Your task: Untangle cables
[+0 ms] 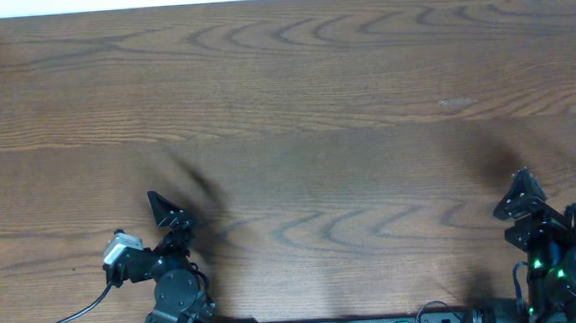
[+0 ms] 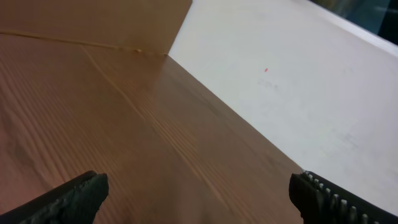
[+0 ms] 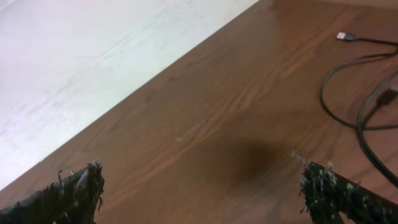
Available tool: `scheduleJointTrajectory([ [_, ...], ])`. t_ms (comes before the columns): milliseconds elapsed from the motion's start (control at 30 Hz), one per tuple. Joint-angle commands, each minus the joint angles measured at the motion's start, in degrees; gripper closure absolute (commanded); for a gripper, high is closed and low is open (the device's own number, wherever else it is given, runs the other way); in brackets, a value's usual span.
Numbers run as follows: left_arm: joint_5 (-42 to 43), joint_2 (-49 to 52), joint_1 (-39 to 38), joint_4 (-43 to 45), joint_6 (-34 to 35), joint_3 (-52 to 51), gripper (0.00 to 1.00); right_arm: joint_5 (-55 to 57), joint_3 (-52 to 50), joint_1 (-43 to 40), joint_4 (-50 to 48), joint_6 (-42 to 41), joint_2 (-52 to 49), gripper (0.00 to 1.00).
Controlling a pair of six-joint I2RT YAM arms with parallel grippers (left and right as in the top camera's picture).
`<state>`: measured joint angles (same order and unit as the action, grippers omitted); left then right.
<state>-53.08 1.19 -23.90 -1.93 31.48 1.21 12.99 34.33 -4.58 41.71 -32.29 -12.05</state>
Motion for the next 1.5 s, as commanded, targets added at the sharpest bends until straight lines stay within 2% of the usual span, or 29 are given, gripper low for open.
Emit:
scheduleJointTrajectory([
  [0,-0.2,0.5,-0.3,-2.3,-0.3,-1.0,0.02,-6.7,-6.1,0.3,-4.9,6.0,-0.3,0.01],
  [133,-0.2,0.5,-0.3,-2.3,-0.3,-1.0,0.02,-17.0,-16.5,0.3,-16.7,13.2,-0.3,0.01],
  [267,-0.2,0.5,-0.3,-2.3,-0.3,-1.0,0.02,-18.6,-24.7,0.3,-28.5,17.4,-0.3,0.01],
  [400,-0.2,0.5,0.3,-2.3,-0.3,-1.0,0.02,-19.0,-33.6,0.3,-45.2,18.8,-0.3,0.01],
  [467,-0.2,0.5,2.2,-2.3,-0.3,-1.0,0.02,-17.7,-34.0,0.3,-45.8,23.2,-0.8,0.01],
  [567,-0.2,0.5,7.6,-2.3,-0.3,-1.0,0.02,-17.2,-34.0,0.3,-47.7,25.7,-2.2,0.01],
  [767,-0.2,0.5,26.3,-2.3,-0.3,-1.0,0.02,-11.6,-34.0,0.3,-55.3,26.4,-11.1,0.01],
  [867,-0.2,0.5,31.5,-2.3,-0.3,-1.0,0.02,-9.2,-34.0,0.3,-58.1,26.4,-17.9,0.01],
  [933,-0.2,0.5,34.0,-2.3,-0.3,-1.0,0.02,-8.4,-34.0,0.3,-63.3,26.4,-27.0,0.01],
  [1100,-0.2,0.5,34.1,-2.3,-0.3,-1.0,0.02,-9.9,-34.0,0.3,-62.4,24.0,-38.7,0.01],
  [1200,-0.2,0.5,34.1,-2.3,-0.3,-1.0,0.02,-9.9,-34.0,0.3,-60.2,24.0,-42.5,0.01],
  [1367,-0.2,0.5,34.1,-2.3,-0.3,-1.0,0.02,-9.9,-34.0,0.3,-53.6,24.0,-47.3,0.01],
  [1467,-0.2,0.5,34.1,-2.3,-0.3,-1.0,0.02,-9.9,-34.1,0.7,-45.6,24.0,-42.8,0.01],
])
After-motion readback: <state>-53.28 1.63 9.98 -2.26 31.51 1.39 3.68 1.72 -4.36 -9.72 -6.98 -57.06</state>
